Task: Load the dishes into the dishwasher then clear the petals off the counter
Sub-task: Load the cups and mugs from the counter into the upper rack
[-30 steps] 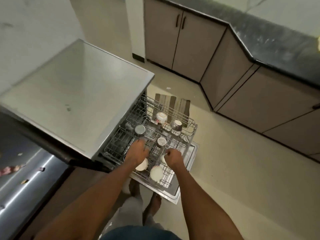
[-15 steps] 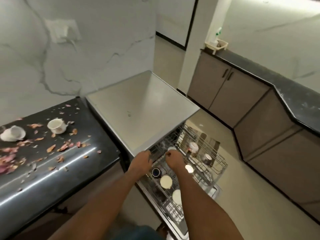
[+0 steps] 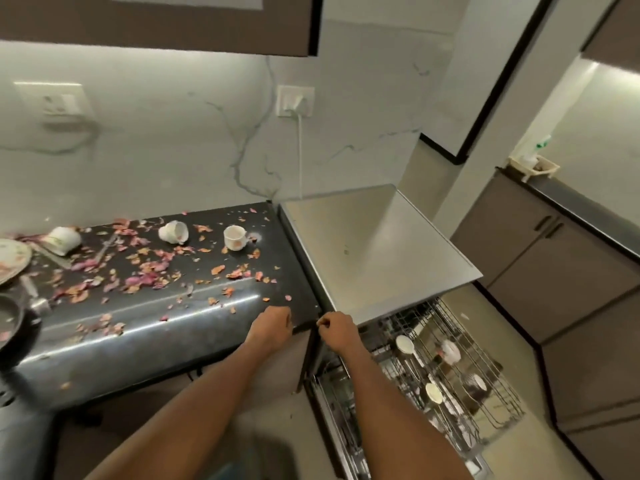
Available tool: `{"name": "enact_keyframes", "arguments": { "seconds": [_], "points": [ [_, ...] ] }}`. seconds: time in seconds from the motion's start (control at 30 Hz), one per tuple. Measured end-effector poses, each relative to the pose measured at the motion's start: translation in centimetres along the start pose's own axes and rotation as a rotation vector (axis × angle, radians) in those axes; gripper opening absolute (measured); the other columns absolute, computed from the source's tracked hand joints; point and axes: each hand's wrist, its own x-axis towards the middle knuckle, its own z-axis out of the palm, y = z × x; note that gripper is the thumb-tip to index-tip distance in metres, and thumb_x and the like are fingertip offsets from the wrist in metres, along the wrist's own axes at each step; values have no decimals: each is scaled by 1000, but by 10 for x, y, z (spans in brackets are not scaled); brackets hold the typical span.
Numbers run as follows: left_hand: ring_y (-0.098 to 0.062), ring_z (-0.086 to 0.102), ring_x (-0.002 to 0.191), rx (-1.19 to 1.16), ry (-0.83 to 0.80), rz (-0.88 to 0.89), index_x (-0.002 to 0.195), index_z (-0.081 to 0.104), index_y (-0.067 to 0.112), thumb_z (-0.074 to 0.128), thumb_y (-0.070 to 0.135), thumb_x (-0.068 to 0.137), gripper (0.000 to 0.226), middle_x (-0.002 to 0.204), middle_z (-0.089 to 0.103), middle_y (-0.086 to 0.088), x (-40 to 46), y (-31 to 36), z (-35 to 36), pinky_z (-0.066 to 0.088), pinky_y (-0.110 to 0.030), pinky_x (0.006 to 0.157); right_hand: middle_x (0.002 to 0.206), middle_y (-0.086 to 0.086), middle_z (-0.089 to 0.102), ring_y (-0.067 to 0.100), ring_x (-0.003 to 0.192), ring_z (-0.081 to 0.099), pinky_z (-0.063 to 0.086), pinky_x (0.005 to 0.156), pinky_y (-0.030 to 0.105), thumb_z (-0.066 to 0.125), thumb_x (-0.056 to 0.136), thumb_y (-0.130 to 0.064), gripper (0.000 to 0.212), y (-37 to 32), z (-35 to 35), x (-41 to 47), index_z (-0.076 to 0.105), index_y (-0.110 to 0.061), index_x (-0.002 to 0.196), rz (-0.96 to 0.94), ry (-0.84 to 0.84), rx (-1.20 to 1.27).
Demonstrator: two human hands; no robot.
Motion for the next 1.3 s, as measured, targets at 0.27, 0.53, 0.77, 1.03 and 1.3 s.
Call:
{"name": "enact_keyframes", "arguments": {
  "seconds": [0.27, 0.53, 0.77, 1.03, 1.3],
  "points": [
    [-20, 59, 75, 13, 76, -97, 75, 55, 21, 54, 15, 94, 20, 82, 62, -1, -10, -50, -30, 49, -32, 67, 112, 7, 77, 27, 100, 72, 56, 93, 38, 58, 91, -17, 25, -59, 24, 23, 80, -22, 101, -118, -85, -35],
    [-16, 61, 74, -12, 105, -162, 79, 59, 20, 55, 16, 95, 17, 84, 65, 0, 6, -82, -38, 52, -30, 67, 108, 9, 76, 25, 108, 70, 56, 96, 41, 57, 94, -15, 25, -89, 54, 63, 79, -19, 105, -191, -178, -67],
    [-24, 65, 86, -22, 149, -300, 90, 65, 14, 55, 18, 94, 12, 92, 68, -6, 45, -134, -69, 56, -39, 79, 96, 7, 75, 23, 90, 69, 58, 89, 43, 58, 96, -18, 20, -134, 83, 134, 78, -15, 96, -256, -287, -113],
    [-19, 62, 81, -114, 302, -467, 89, 66, 12, 52, 12, 93, 15, 89, 68, -5, 95, -165, -106, 53, -33, 72, 110, 7, 75, 24, 100, 68, 55, 89, 36, 59, 97, -20, 21, -175, 92, 217, 77, -19, 108, -224, -265, -63],
    [-16, 64, 80, -203, 325, -591, 89, 67, 15, 55, 13, 92, 12, 86, 68, -2, 117, -191, -104, 57, -36, 79, 143, 20, 47, 41, 131, 51, 44, 109, 49, 79, 83, -18, 65, -203, 106, 274, 47, -8, 139, 108, 65, 325]
  ]
}}
